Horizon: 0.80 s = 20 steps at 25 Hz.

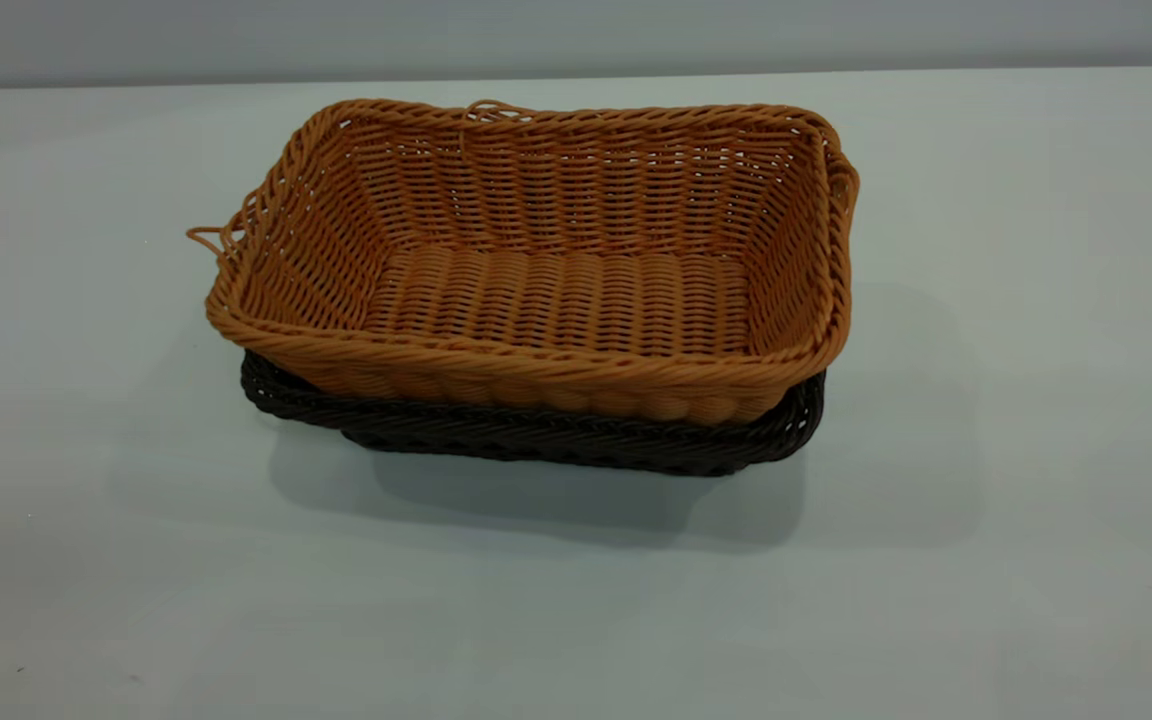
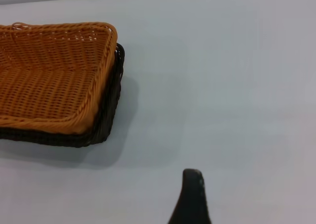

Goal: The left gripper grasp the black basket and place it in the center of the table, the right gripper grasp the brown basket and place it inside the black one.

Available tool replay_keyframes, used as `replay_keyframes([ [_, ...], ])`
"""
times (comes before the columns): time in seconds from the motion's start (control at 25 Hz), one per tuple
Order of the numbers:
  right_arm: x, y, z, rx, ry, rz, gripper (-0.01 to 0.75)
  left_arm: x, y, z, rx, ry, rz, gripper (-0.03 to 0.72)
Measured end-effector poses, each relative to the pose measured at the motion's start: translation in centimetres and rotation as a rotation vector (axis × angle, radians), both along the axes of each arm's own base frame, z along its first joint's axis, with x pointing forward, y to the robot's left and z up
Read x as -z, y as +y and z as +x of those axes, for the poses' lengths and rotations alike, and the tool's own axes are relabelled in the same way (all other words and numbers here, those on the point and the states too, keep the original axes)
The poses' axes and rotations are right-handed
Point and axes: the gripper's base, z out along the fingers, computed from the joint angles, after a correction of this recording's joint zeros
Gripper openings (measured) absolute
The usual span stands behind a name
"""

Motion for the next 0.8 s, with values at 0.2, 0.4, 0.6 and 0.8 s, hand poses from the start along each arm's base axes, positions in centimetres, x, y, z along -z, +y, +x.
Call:
replay_keyframes([
  [0.2, 0.00, 0.02, 0.00, -0.001, 0.000, 0.001, 0.539, 0.07, 0.01, -0.27, 0.000, -0.012, -0.001, 0.401],
  [0.4, 0.00, 0.04, -0.01, -0.003, 0.000, 0.004, 0.539, 0.07, 0.01, -0.27, 0.000, -0.012, -0.001, 0.401],
  [0.6, 0.00, 0.04, -0.01, -0.003, 0.000, 0.004, 0.539, 0.07, 0.01, -0.28, 0.000, -0.012, -0.001, 0.401],
  [0.8, 0.00, 0.05, -0.01, -0.004, 0.001, 0.005, 0.539, 0.07, 0.01, -0.28, 0.000, -0.012, -0.001, 0.401],
])
